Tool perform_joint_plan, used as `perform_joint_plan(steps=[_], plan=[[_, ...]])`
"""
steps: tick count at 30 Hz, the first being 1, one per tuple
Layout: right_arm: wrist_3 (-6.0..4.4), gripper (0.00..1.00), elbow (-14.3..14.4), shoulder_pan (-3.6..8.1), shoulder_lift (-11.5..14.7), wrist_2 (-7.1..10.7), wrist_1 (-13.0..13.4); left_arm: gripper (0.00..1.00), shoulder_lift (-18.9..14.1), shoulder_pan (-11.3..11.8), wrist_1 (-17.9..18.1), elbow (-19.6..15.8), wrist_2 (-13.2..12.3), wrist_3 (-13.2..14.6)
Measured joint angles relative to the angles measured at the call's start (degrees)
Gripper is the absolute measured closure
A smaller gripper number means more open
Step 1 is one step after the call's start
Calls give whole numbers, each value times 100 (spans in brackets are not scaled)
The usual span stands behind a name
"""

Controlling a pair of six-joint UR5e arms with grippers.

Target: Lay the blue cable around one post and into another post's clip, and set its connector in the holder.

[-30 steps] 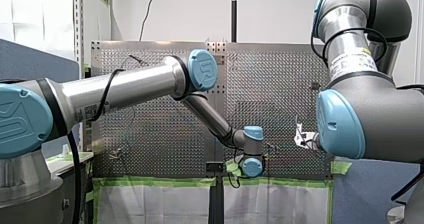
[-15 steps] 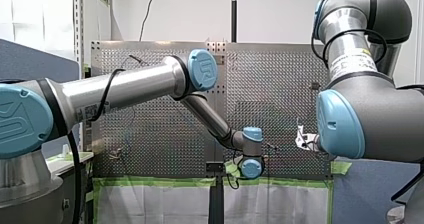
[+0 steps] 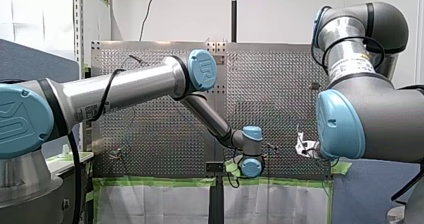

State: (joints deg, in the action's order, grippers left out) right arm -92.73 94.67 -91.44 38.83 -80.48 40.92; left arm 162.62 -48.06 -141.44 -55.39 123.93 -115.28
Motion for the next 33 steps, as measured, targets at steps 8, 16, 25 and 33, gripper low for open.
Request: perform_joint_plan(steps=[8, 16, 25, 33], plan=[[-16, 100, -188, 4, -72, 0, -104, 100, 0, 52, -20, 61, -48, -17], [-25, 100, -381, 15, -82, -2, -248, 100, 0, 117, -66, 105, -56, -45], [-37, 100, -556, 17, -95, -57, -420, 100, 1, 152, -62, 65, -14, -47], [-34, 100, -600, 37, -114, -102, -455, 100, 0, 140, -35, 32, -16, -46]])
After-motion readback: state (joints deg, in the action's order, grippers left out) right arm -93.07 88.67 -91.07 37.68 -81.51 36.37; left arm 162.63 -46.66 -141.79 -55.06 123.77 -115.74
